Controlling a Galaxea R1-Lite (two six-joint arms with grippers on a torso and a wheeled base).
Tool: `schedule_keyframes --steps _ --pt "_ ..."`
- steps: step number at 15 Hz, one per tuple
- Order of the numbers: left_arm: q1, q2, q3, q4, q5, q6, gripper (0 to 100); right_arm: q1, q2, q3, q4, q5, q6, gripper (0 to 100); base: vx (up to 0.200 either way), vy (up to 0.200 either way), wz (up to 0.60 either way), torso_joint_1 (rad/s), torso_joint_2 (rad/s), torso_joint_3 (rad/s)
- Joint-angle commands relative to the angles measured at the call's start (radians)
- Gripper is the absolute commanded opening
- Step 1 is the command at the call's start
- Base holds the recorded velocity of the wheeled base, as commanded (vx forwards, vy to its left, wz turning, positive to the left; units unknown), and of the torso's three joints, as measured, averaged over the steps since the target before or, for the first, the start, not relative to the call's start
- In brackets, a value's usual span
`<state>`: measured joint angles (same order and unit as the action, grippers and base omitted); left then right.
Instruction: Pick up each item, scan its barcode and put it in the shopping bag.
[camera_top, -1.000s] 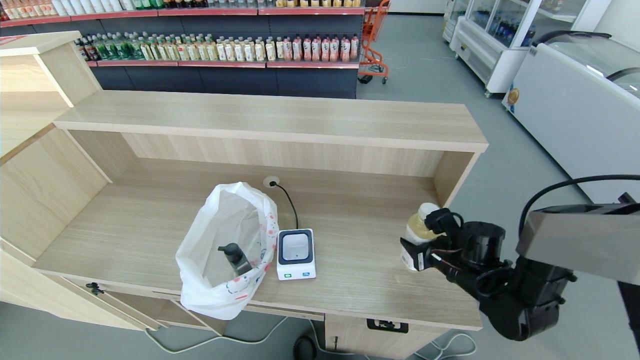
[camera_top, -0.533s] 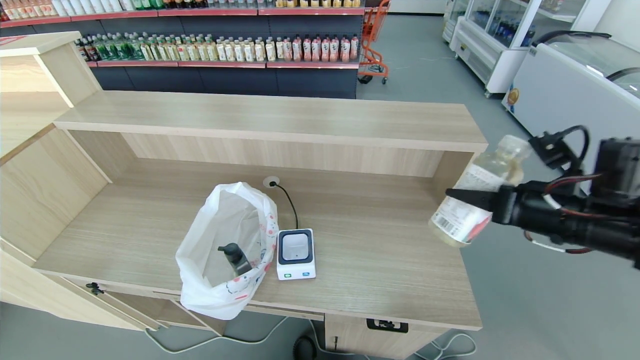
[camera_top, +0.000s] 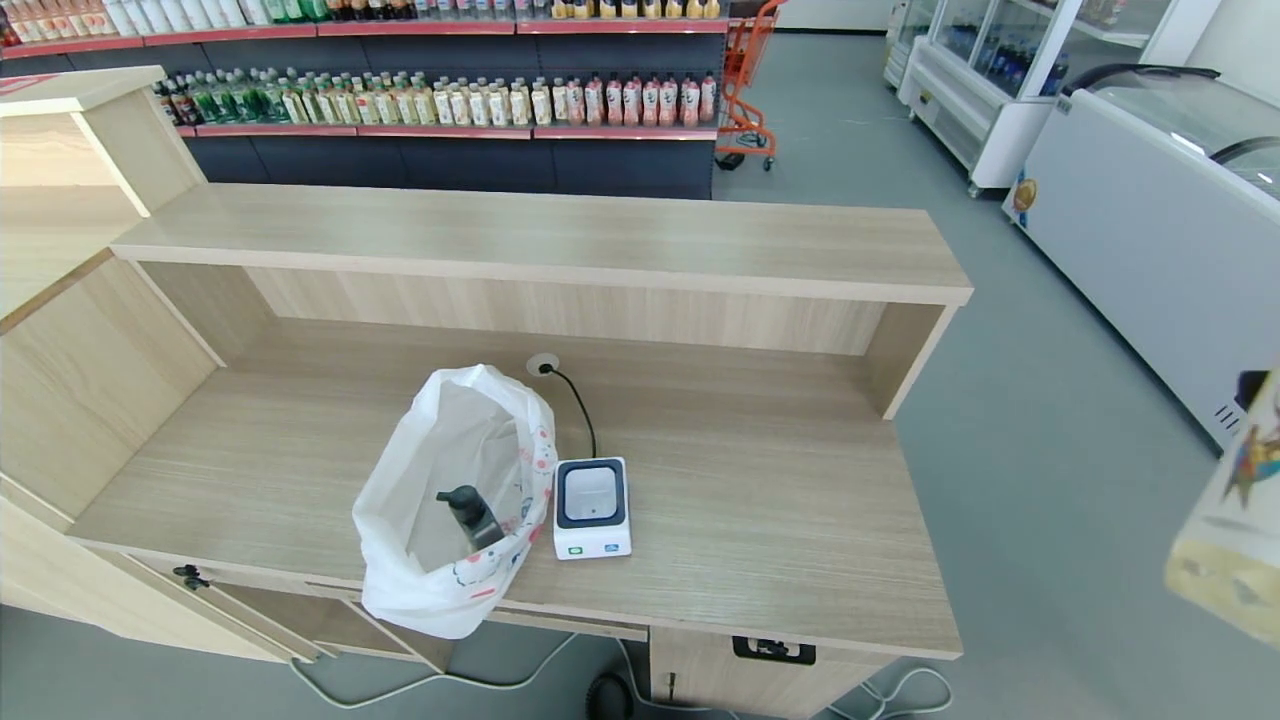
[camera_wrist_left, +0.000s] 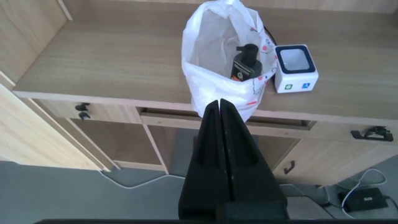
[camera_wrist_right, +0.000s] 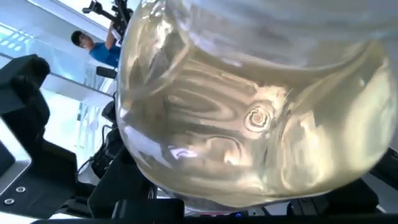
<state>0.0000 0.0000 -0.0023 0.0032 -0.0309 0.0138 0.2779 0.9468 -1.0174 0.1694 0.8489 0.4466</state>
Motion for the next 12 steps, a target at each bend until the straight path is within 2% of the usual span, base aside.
schedule_keyframes --steps 1,4,7,9,12 --pt "0.0 0.002 0.001 0.0 0.0 0.0 0 0.035 -0.049 -0.026 0.016 0.005 0.0 0 0.0 0.0 0.0 0.0 0.0 0.0" --pt "0.0 0.002 -0.001 0.0 0.0 0.0 0 0.063 -0.045 -0.055 0.016 0.012 -0.002 0 0.0 0.0 0.0 0.0 0.0 0.0" --pt "0.0 0.002 -0.001 0.0 0.0 0.0 0 0.146 -0.01 -0.156 0.07 0.007 -0.003 0 0.0 0.0 0.0 0.0 0.0 0.0" --pt "0.0 0.002 -0.001 0.0 0.0 0.0 0 0.19 -0.017 -0.138 0.088 0.002 -0.005 0 0.0 0.0 0.0 0.0 0.0 0.0" --pt "0.0 0.002 0.001 0.0 0.0 0.0 0 0.204 -0.02 -0.11 0.093 0.002 -0.006 0 0.0 0.0 0.0 0.0 0.0 0.0"
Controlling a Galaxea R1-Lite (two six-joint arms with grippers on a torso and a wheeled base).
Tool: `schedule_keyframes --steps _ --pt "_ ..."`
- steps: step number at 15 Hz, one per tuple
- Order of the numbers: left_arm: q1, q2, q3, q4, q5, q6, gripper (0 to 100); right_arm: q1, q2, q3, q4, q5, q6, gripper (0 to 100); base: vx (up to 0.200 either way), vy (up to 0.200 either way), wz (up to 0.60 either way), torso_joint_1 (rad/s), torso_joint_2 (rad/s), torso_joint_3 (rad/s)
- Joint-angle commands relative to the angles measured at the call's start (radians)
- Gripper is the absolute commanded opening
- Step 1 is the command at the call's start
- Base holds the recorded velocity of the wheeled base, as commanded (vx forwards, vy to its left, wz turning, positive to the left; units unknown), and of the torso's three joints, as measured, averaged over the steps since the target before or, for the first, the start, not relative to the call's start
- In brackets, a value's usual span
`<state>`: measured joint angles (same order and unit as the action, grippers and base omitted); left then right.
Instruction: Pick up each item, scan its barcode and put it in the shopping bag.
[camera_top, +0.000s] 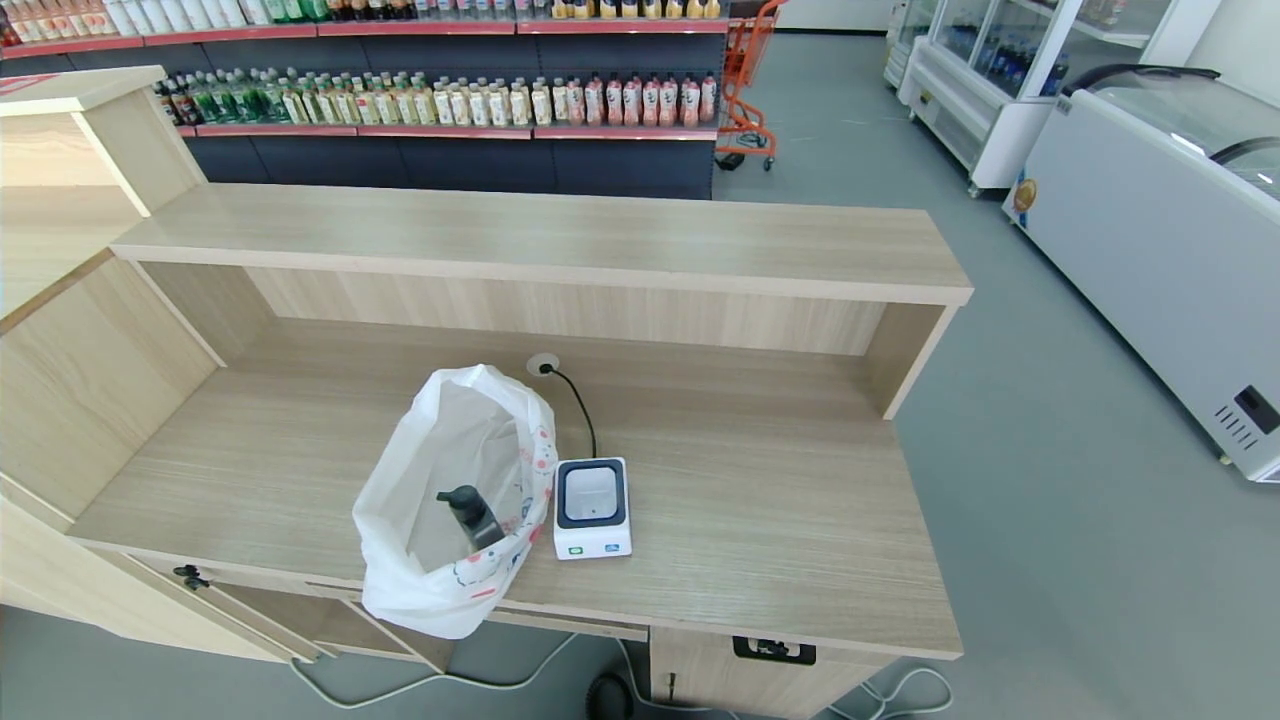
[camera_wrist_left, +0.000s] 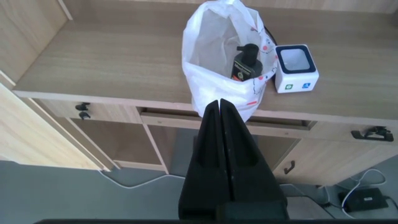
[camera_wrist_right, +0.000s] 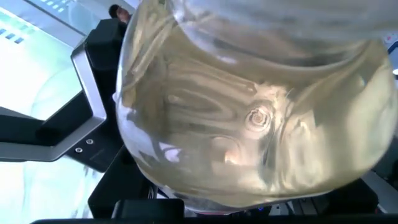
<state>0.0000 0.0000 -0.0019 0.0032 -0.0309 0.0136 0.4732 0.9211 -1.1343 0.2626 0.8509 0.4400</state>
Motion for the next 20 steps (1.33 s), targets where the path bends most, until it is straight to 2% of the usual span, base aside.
schedule_keyframes --steps 1,9,20 --pt "0.0 0.002 0.0 0.0 0.0 0.0 0 0.024 0.013 0.007 0.0 -0.001 -0.001 0 0.0 0.0 0.0 0.0 0.0 0.0" --pt "0.0 0.002 -0.001 0.0 0.0 0.0 0 0.031 -0.01 0.093 0.0 -0.001 -0.052 0 0.0 0.0 0.0 0.0 0.0 0.0" --pt "0.0 0.002 -0.001 0.0 0.0 0.0 0 0.025 -0.018 0.099 0.0 -0.004 -0.069 0 0.0 0.0 0.0 0.0 0.0 0.0"
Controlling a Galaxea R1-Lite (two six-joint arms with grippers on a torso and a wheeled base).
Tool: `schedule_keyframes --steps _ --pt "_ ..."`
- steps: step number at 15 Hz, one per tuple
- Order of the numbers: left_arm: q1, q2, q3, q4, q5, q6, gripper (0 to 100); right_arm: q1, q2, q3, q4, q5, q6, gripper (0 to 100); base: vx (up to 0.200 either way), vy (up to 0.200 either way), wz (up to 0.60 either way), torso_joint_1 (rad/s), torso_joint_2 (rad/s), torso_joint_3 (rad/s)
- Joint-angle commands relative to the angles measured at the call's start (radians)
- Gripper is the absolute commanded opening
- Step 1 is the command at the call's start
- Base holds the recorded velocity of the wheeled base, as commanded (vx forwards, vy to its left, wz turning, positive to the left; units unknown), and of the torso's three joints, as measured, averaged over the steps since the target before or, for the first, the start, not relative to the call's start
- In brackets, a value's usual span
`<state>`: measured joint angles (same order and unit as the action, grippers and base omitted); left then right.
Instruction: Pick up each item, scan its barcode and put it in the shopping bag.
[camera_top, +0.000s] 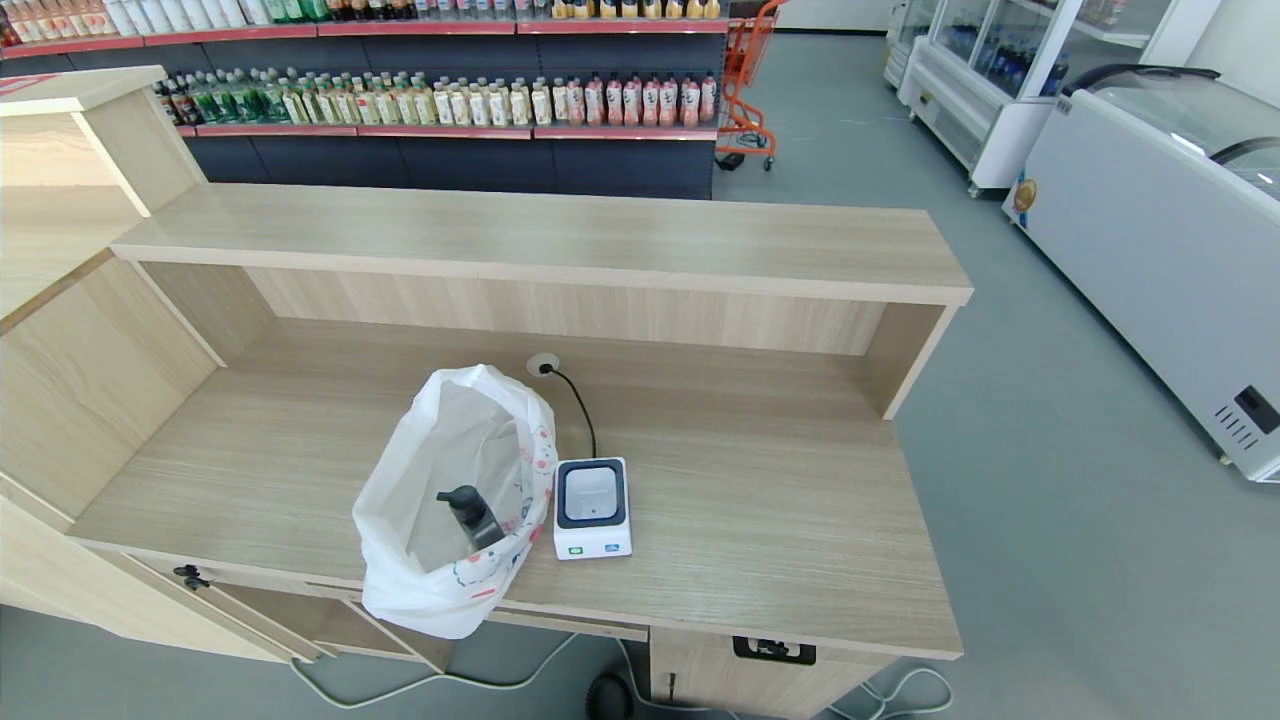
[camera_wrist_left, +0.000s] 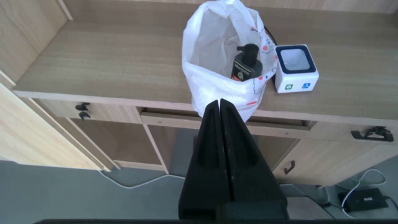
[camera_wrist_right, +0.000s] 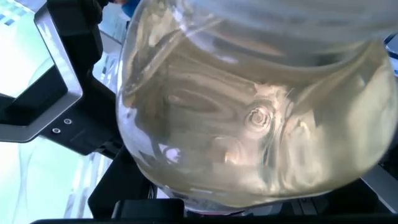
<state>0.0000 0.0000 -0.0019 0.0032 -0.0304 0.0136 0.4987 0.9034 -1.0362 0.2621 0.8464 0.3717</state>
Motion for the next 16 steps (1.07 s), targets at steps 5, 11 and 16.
schedule_keyframes --steps 5,11,16 --pt "0.0 0.002 0.0 0.0 0.0 0.0 0 -0.235 0.098 0.18 -0.066 -0.311 -0.582 0 0.0 0.0 0.0 0.0 0.0 0.0" --pt "0.0 0.002 0.0 0.0 0.0 0.0 0 -0.502 0.201 0.453 -0.555 -0.392 -1.083 0 0.0 0.0 0.0 0.0 0.0 0.0" --pt "0.0 0.002 -0.001 0.0 0.0 0.0 0 -0.499 0.296 0.574 -0.787 -0.454 -1.252 0 0.0 0.0 0.0 0.0 0.0 0.0"
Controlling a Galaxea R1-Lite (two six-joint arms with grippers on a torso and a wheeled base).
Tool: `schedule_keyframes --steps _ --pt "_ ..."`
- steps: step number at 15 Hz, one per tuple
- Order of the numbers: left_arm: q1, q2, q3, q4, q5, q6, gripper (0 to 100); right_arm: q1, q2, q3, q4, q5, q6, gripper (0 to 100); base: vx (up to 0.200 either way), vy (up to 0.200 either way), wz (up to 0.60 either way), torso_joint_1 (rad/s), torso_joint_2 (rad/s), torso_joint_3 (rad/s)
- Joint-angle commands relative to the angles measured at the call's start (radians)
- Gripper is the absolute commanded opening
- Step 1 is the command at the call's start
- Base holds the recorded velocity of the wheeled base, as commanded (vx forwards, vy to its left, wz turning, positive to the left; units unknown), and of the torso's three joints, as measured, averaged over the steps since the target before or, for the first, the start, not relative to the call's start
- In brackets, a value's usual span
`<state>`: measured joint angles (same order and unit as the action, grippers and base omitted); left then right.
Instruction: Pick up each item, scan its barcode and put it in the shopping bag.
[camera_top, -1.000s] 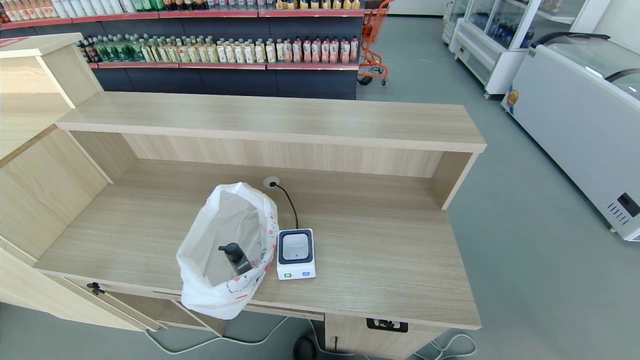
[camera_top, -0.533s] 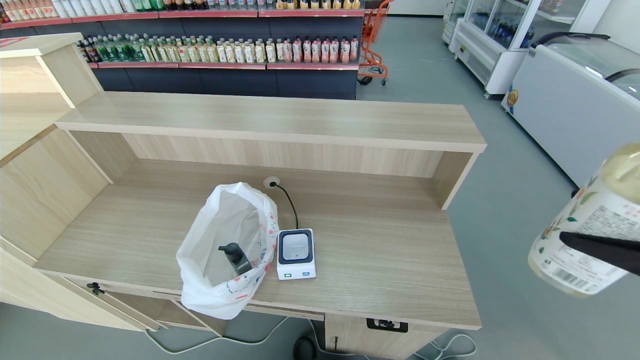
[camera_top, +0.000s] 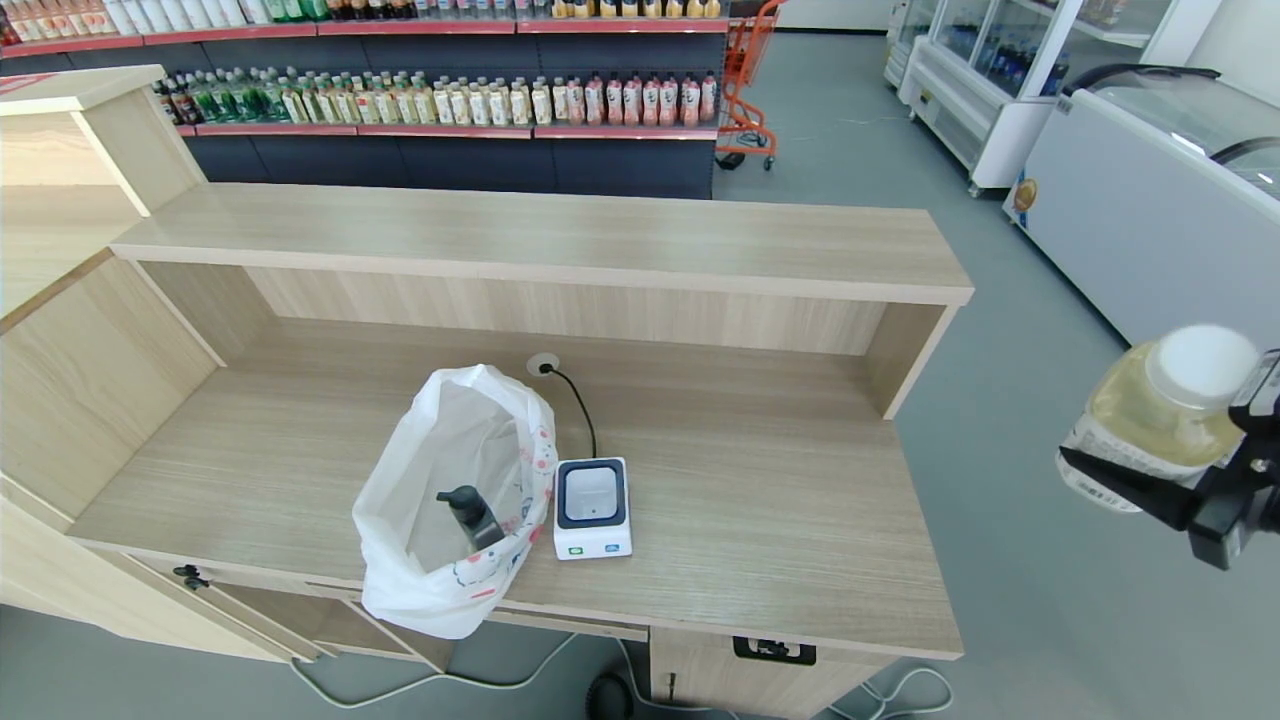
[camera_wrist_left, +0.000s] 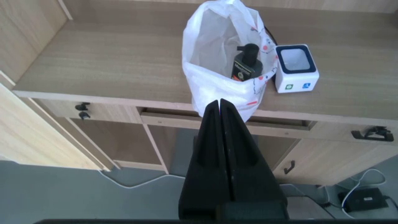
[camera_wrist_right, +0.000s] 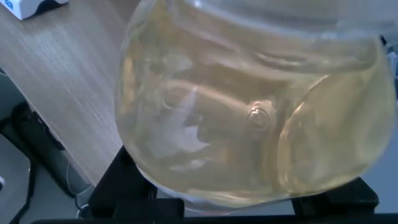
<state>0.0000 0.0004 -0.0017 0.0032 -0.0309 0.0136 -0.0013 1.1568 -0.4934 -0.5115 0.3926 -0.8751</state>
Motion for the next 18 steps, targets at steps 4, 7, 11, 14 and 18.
schedule_keyframes --steps 4,7,11,14,18 --pt "0.0 0.001 0.0 0.0 0.0 0.0 0 0.014 0.07 0.084 -0.091 0.0 -0.027 0 0.0 0.0 0.0 0.0 0.0 0.0" --pt "0.0 0.001 -0.001 0.0 0.0 0.0 0 0.009 0.075 0.093 -0.091 -0.004 -0.042 0 0.0 0.0 0.0 0.0 0.0 0.0" --pt "0.0 0.001 0.0 0.0 0.0 0.0 0 0.007 0.078 0.098 -0.091 -0.006 -0.058 0 0.0 0.0 0.0 0.0 0.0 0.0" --pt "0.0 0.001 0.0 0.0 0.0 0.0 0 0.007 0.08 0.102 -0.091 -0.006 -0.058 0 0.0 0.0 0.0 0.0 0.0 0.0" --pt "0.0 0.001 0.0 0.0 0.0 0.0 0 0.007 0.081 0.108 -0.093 -0.008 -0.059 0 0.0 0.15 0.0 0.002 0.0 0.002"
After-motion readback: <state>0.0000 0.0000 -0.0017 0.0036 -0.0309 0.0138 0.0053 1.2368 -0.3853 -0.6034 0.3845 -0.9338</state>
